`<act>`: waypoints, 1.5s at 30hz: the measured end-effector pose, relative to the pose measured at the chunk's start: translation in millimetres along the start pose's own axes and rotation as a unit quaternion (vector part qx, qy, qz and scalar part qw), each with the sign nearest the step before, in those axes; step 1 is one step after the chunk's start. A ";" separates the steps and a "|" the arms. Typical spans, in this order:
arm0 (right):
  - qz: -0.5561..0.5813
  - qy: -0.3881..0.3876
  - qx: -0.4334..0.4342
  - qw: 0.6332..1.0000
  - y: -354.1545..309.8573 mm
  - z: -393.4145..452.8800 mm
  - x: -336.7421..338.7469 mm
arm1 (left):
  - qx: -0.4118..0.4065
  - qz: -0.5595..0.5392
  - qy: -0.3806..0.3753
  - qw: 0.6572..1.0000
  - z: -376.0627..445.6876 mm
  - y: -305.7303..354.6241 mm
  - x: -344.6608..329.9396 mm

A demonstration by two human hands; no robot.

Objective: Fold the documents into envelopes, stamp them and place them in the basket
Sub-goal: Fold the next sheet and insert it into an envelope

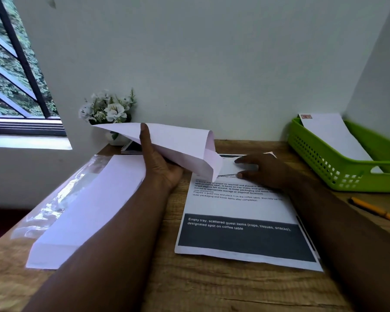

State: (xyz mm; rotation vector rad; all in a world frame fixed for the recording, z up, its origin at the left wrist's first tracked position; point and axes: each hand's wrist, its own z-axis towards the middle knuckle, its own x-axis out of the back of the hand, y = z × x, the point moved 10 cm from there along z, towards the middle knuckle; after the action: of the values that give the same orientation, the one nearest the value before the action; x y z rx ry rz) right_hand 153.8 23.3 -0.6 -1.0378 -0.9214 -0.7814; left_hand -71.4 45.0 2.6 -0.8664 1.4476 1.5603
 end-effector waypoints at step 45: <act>0.357 -0.092 -0.136 0.920 -33.4 -19.4 24.4 | 0.003 0.008 -0.009 1.000 3.6 -2.4 6.1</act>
State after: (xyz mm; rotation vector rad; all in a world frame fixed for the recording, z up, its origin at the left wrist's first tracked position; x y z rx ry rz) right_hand 139.5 -8.2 29.1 -1.5862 -0.5210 -0.1950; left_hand -71.6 49.2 -3.6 -0.8362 1.4487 1.5718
